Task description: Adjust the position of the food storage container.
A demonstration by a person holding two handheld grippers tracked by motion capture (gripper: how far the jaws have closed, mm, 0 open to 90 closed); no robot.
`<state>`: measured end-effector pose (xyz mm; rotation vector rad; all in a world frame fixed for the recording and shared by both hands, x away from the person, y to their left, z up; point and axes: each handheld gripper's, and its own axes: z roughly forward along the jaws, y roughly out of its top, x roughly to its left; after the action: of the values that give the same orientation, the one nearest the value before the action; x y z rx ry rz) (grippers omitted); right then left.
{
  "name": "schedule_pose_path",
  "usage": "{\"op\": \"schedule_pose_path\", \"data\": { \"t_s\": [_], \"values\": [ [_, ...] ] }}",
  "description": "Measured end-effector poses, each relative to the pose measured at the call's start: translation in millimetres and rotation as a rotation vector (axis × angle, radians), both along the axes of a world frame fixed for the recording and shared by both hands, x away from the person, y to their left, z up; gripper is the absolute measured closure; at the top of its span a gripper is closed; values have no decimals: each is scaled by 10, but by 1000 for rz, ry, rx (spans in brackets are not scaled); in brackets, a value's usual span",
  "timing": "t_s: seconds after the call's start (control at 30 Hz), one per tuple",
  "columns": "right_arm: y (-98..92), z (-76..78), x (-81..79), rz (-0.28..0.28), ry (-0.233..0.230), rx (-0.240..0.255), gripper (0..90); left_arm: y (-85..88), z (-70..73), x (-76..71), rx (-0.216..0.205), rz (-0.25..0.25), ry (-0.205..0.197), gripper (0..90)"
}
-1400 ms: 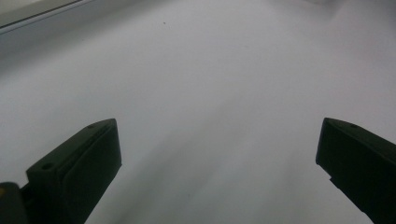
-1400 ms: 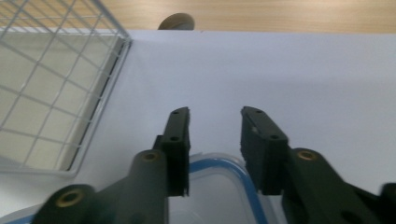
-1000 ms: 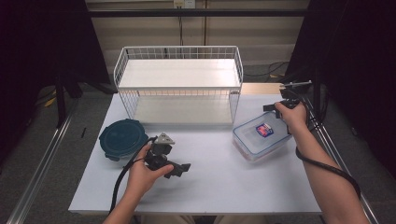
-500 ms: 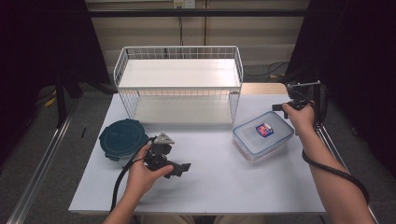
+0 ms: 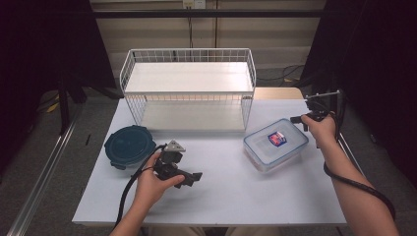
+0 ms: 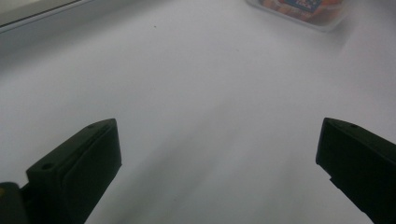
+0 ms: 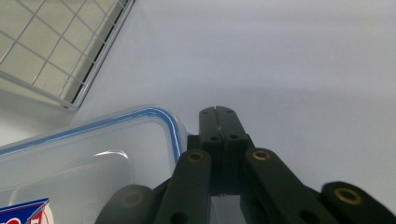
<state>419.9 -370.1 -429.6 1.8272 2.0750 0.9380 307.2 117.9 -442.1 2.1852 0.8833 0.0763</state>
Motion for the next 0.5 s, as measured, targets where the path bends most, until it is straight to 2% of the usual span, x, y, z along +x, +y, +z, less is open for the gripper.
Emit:
{"op": "schedule_pose_path", "data": {
  "t_s": [0.07,0.1,0.13,0.2,0.23,0.5],
  "values": [
    [27,3,-43,12,-8,5,900,2,7,-4,0,2,-4,1],
    [34,-3,-94,14,-37,-5,900,7,13,-8,0,-1,-9,0],
    [25,2,-111,15,-40,-3,900,7,13,-8,0,-1,-9,0],
    [24,4,-138,10,-40,3,900,-4,6,-13,-5,8,-4,0],
    [2,14,-188,27,-55,-15,900,-13,1,-15,3,-1,7,0],
    [-112,2,-342,35,-35,-40,900,-39,-6,-24,16,-5,2,0]
  ]
}}
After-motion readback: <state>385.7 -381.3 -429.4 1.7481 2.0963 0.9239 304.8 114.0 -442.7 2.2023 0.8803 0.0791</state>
